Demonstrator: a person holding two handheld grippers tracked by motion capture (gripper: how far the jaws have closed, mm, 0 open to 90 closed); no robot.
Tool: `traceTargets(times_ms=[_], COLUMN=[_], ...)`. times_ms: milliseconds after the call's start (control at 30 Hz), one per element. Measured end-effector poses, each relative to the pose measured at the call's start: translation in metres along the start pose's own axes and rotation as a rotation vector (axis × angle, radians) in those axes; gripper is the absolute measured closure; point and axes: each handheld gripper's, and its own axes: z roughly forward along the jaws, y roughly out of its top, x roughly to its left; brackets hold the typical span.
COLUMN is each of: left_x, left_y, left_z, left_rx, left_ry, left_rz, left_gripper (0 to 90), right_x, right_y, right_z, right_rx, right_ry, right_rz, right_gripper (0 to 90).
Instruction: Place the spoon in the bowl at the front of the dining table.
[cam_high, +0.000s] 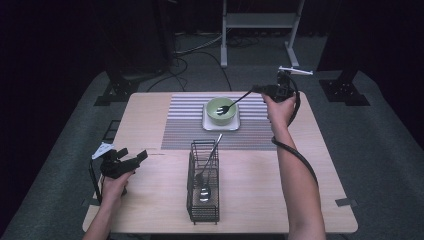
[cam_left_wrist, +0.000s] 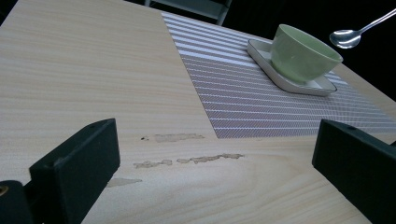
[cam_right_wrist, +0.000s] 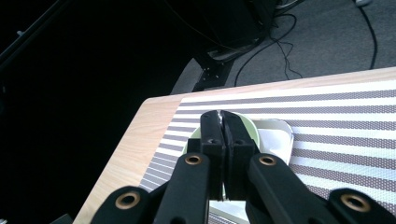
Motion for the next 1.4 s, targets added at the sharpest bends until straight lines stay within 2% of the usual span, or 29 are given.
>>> traceTargets(times_ms=[167,467,867,1400], left_x=[-0.001,-0.002,-0.002,-0.001], left_y=[-0.001,-0.001,0.0,0.0], left_z=[0.001,0.002,0.002,0.002], left_rx=[0.006,0.008,0.004,0.003], left_ry=[0.0,-0.005,-0.006,-0.007], left_rz=[0.0,0.01,0.006,0.006], left_gripper=[0.0,0.0,0.0,0.0], right_x=[-0.006,-0.008,-0.01,-0.012], right_y=[-0.001,-0.001,-0.003,-0.009], right_z=[0.004,0.011,0.018,0.034], right_rx=[-0.011,-0.02,-0.038,-0.034], right_ry=[-0.021,-0.048,-0.057,-0.075], right_rz=[0.018,0.026,0.036,0.037], right_gripper=[88.4,88.3,88.3,88.2])
